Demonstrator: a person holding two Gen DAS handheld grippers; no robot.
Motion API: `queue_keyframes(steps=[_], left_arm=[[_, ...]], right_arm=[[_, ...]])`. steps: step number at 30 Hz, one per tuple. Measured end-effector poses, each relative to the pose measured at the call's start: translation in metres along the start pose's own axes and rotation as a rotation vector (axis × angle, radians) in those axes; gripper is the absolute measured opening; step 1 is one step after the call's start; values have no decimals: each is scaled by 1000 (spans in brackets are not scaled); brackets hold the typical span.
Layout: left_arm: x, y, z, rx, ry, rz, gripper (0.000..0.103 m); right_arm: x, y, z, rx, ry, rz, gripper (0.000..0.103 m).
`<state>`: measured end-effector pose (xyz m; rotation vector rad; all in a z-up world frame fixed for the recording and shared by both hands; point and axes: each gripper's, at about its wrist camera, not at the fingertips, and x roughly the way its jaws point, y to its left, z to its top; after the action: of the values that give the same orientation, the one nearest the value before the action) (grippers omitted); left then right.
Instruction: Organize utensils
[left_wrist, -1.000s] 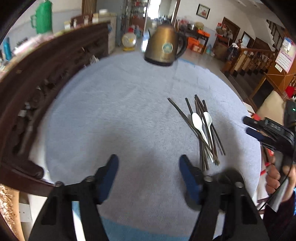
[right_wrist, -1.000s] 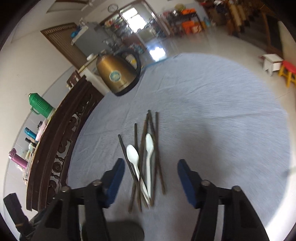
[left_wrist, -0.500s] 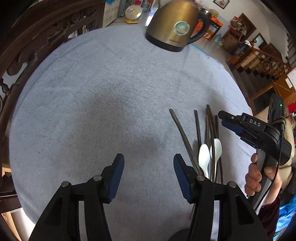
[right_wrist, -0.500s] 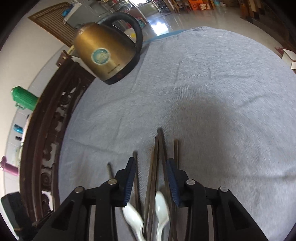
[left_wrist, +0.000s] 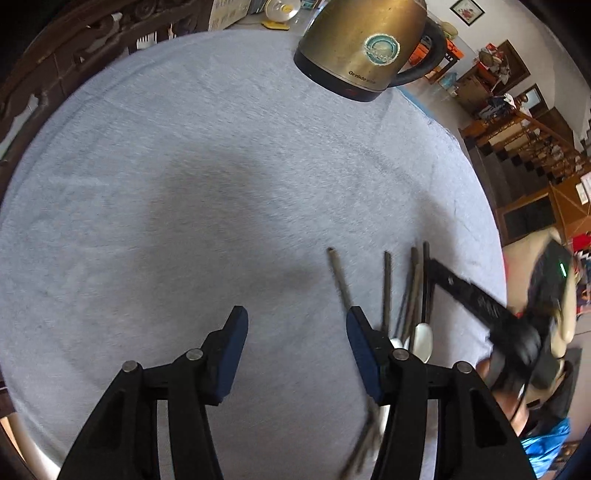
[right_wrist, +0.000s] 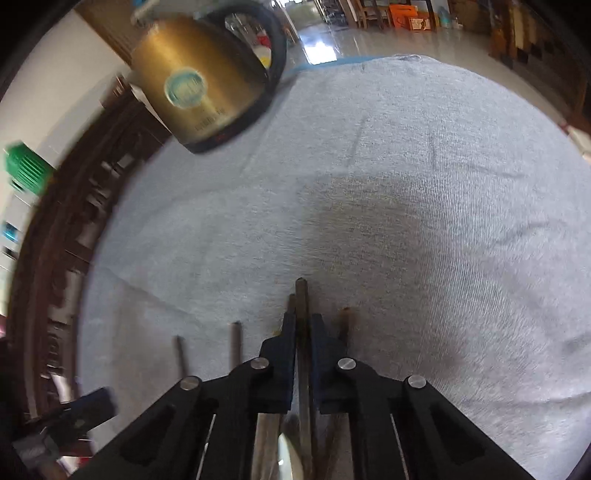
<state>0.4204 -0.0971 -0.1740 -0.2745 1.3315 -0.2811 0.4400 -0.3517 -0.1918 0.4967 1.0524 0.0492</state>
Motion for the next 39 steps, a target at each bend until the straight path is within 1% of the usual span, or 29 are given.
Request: queue_keyframes(steps=[4,7,10,11,12,13,14,15,16,18,20,22,25,27,29,31,34,39], left_arm=[[22,-18,12,-33,20,-26,56],[36,-29,16,-34,32,-28,56],[49,-35,17,-43,47,-23,55],[53,-36,17,-48,54,-22,45],[55,-38,16,-48,43,-13,43],[53,-42,15,-28,15,3,29],[55,-46,14,-9,22,0,8],[60,-49,12,5,39,-1,6],[61,-51,9,14,39,12,6],[54,-56,1,63,-6,50,6],[42,-58,-5,82,-43,54,5],[18,-58,-10,99,-90,31,5],[-25,-59,-28,147,-180,27,5],[-60,-59,-39,175,-244,5,5],[-86,-57,-46,198,-290,-13,5],[-115,-60,-60,233,-344,-33,5],[-145,-59,-78,268,-392,-60,5],[-187,-56,-101,289,-462,-114,5]], right_arm=[[-28,-13,-13,37,-64,84,8],[-54,-17,-20,38,-122,121,8],[-82,-15,-31,36,-171,135,8],[-91,-14,-35,33,-191,137,8],[-102,-13,-39,27,-212,136,8],[-111,-13,-44,20,-236,132,8],[-119,-13,-48,19,-254,134,8],[-127,-13,-52,19,-270,141,8],[-132,-10,-58,19,-283,144,8],[-149,-5,-68,10,-314,142,8],[-162,1,-77,-9,-345,128,8],[-174,6,-84,-19,-371,124,8],[-197,16,-98,-28,-419,126,8],[-211,24,-108,-39,-456,128,7],[-225,33,-119,-50,-494,133,7],[-238,44,-130,-70,-532,127,7],[-255,53,-143,-78,-571,136,7],[-282,66,-160,-97,-628,142,7]])
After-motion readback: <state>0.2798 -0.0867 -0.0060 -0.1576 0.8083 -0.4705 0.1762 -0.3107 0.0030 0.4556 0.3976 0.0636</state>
